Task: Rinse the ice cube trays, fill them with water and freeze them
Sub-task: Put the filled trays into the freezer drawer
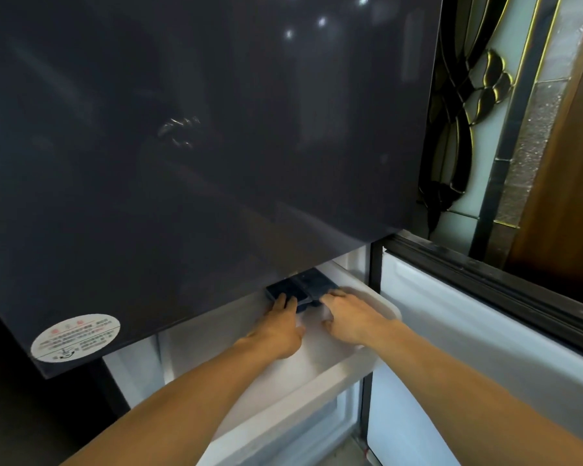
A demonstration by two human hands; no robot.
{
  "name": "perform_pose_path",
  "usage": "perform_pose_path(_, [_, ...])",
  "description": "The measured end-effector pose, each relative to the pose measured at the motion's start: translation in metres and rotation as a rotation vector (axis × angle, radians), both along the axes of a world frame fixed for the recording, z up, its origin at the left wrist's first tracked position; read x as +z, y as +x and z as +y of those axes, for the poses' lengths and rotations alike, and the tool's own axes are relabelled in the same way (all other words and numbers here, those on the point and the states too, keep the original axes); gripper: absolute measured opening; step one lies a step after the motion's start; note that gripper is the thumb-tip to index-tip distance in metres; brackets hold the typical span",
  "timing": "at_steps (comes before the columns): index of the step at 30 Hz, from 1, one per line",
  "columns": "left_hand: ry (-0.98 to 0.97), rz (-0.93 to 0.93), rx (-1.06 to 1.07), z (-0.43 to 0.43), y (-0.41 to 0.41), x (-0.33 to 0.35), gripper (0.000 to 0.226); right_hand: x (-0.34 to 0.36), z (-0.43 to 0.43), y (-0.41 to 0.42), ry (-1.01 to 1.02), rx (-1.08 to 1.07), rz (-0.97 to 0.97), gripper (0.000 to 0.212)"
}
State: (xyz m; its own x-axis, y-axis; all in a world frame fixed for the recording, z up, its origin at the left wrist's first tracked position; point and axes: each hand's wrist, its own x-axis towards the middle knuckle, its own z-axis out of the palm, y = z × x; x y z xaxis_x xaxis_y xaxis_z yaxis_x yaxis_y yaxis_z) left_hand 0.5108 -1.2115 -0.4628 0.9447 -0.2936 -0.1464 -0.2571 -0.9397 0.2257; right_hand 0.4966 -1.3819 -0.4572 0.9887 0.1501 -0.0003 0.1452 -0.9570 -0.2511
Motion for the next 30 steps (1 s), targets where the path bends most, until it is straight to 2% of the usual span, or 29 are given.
perform_pose_path(8, [-0.107,-0.123,-0.039,0.018,-0.041,0.005,0.066,0.002,0.006,-0.035,0.044,-0.110,-0.034,0.020])
perform_pose_path(13, [-0.236,-0.237,-0.042,0.049,-0.091,0.015,0.053,0.014,0.027,-0.070,0.090,-0.153,-0.133,0.039])
perform_pose_path(19, [-0.386,-0.439,-0.110,0.115,-0.154,0.041,0.032,0.049,0.077,-0.130,0.088,-0.072,-0.337,0.020])
perform_pose_path(26, [-0.553,-0.688,-0.028,0.217,-0.223,0.091,0.014,0.114,0.170,-0.198,0.096,0.114,-0.634,0.045])
perform_pose_path(30, [-0.620,-0.835,-0.015,0.275,-0.261,0.130,0.015,0.159,0.235,-0.223,0.195,0.279,-0.762,0.050])
